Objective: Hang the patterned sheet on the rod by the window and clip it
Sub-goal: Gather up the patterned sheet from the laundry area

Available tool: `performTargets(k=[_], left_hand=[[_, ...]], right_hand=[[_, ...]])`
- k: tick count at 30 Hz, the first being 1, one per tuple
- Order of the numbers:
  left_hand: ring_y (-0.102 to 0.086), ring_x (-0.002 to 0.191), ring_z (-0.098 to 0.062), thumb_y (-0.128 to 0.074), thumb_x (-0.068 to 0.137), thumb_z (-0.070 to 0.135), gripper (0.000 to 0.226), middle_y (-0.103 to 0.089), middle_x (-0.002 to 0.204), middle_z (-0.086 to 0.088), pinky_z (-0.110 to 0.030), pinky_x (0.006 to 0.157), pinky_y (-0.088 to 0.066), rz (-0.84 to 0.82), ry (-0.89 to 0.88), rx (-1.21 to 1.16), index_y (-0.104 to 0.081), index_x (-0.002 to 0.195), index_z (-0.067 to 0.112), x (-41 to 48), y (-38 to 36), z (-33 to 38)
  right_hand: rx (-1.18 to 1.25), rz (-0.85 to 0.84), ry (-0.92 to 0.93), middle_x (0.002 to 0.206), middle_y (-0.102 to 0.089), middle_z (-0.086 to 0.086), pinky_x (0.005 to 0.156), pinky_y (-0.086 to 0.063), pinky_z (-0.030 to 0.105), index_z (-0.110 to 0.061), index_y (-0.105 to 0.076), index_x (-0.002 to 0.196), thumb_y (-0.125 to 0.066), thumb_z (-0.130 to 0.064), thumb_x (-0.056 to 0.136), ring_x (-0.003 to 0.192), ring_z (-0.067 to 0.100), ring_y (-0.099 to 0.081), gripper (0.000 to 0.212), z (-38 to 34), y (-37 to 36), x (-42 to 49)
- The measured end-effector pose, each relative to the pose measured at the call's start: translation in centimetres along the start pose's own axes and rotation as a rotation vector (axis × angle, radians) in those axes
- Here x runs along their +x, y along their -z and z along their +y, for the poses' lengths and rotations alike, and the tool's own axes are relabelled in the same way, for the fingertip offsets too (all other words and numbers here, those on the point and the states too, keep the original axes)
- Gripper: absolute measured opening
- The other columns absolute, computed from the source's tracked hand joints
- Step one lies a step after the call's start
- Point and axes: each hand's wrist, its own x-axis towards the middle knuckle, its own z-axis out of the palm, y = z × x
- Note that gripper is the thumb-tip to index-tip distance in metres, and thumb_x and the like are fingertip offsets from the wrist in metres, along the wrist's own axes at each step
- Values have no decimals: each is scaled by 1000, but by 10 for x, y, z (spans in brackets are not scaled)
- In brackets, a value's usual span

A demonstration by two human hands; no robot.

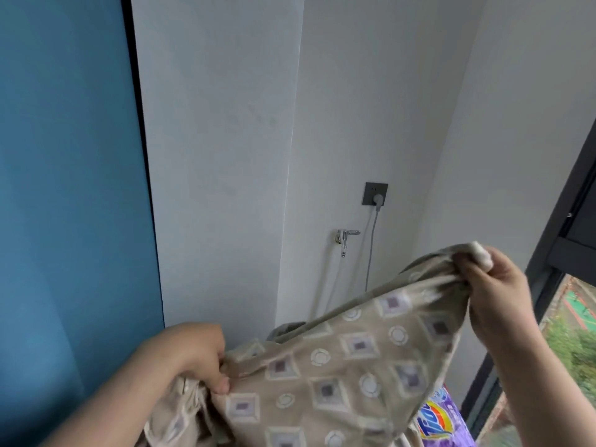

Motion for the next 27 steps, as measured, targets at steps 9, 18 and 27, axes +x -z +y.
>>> performTargets(k=[9, 18, 27], left_hand=[[-58, 85, -5, -68, 71, 24, 20, -60, 104, 11, -20, 69, -44, 464, -46, -529, -62, 83, 39, 11, 12, -13], [-60, 102, -8, -66, 78, 56, 26, -67, 102, 12, -32, 91, -49, 514, -74, -768, -68, 80, 30, 33, -4, 7], [-56, 119, -10, -63, 66, 68, 77, -56, 130, 21, -29, 101, -44, 123, -248, -467, -43, 136, 42, 23, -36, 59]], right_hand=[[-1324, -981, -503, 57, -62, -3, 51, -42, 17, -11, -69, 73, -66, -18, 67, 53, 11, -55, 9, 2, -22, -13], [-743, -568, -603, 102, -62, -5, 78, -44, 24, -22, -52, 114, -65, -38, 85, 89, 9, -57, 36, 118, -54, -113], [-104, -561, -649, 83, -68, 22, 74, -49, 36, 7, -69, 84, -69, -14, 85, 74, 26, -61, 21, 68, -67, -76]])
